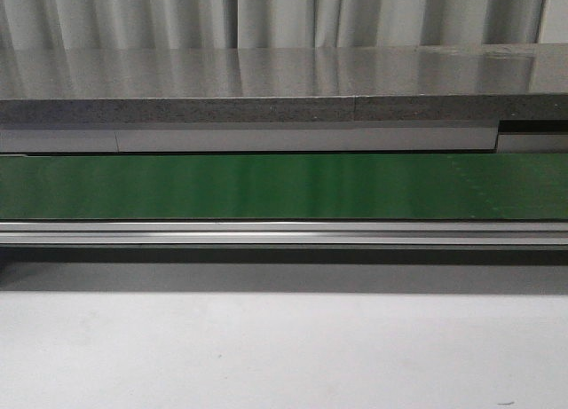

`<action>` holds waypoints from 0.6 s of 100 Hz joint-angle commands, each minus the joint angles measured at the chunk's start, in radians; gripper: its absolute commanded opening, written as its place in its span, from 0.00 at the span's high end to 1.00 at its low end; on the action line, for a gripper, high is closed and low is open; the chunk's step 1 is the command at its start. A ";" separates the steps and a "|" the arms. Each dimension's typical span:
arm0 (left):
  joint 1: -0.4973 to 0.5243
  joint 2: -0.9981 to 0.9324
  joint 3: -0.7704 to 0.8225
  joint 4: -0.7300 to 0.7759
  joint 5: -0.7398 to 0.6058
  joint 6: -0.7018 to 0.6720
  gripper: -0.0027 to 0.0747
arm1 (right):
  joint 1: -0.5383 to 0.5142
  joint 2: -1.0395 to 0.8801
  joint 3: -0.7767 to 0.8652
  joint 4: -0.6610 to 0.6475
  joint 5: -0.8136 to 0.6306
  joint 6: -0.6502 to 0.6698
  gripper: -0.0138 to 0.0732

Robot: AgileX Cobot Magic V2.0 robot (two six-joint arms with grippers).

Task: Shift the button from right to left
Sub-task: 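Lift the button and carry it over the green conveyor belt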

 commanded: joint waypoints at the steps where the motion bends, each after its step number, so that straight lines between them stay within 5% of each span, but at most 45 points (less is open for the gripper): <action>1: -0.008 -0.035 0.040 -0.001 -0.080 -0.012 0.96 | 0.001 -0.043 -0.022 0.076 -0.024 -0.069 0.75; 60: -0.008 -0.035 0.040 -0.001 -0.080 -0.012 0.96 | 0.001 0.017 -0.021 0.075 0.040 -0.087 0.75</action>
